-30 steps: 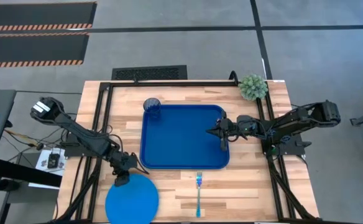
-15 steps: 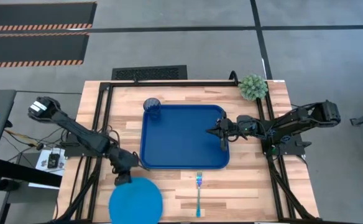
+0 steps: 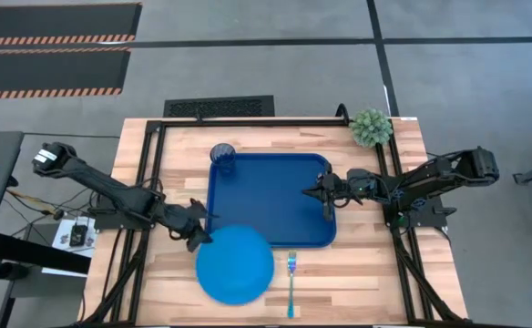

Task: Pick and place plate/cup/fork/spoon on tray
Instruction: Put the blue plate at the bottom of the blue cup on the blue serving tray

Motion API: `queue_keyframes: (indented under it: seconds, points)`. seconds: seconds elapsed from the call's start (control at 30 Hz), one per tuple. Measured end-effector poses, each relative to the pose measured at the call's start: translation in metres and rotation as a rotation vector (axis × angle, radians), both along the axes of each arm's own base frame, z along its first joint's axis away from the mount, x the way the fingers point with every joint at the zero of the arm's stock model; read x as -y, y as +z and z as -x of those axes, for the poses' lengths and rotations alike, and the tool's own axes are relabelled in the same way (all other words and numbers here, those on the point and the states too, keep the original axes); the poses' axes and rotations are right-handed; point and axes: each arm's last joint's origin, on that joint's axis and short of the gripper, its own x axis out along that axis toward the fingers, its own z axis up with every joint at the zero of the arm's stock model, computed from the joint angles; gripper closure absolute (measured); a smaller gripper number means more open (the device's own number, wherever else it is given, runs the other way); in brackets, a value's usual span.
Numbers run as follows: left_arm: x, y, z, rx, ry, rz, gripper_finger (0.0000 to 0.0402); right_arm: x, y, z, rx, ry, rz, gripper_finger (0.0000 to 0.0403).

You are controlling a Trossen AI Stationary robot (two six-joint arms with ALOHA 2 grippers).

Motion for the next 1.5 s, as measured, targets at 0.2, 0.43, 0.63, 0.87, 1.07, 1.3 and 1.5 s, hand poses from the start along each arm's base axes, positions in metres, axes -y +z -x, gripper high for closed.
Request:
queue_keyframes:
  seconds: [0.2, 0.43, 0.63, 0.87, 1.07, 1.3, 1.5]
  points:
    - [-0.005, 0.000, -0.005, 0.022, 0.308, 0.042, 0.0401, 0.000, 0.000, 0.000, -0.001, 0.000, 0.000, 0.0387]
    - [-0.010, -0.002, -0.005, 0.047, 0.569, 0.073, 0.0401, 0.000, -0.001, 0.000, -0.007, 0.000, -0.001, 0.0388]
    - [-0.011, -0.009, -0.011, 0.100, 0.729, 0.004, 0.0401, 0.000, -0.001, 0.000, -0.012, 0.000, -0.001, 0.0388]
    - [-0.009, -0.024, -0.023, 0.125, 0.808, -0.049, 0.0401, 0.000, -0.001, 0.000, -0.014, -0.001, -0.001, 0.0387]
    - [-0.009, -0.038, -0.026, 0.101, 0.852, -0.123, 0.0401, 0.000, -0.001, 0.000, -0.015, -0.001, 0.000, 0.0388]
    - [-0.011, -0.044, -0.027, 0.091, 0.876, -0.152, 0.0401, 0.000, -0.002, 0.000, -0.015, 0.000, -0.001, 0.0387]
    - [-0.011, -0.044, -0.027, 0.092, 0.865, -0.199, 0.0390, 0.000, -0.001, 0.000, -0.015, -0.001, 0.000, 0.0389]
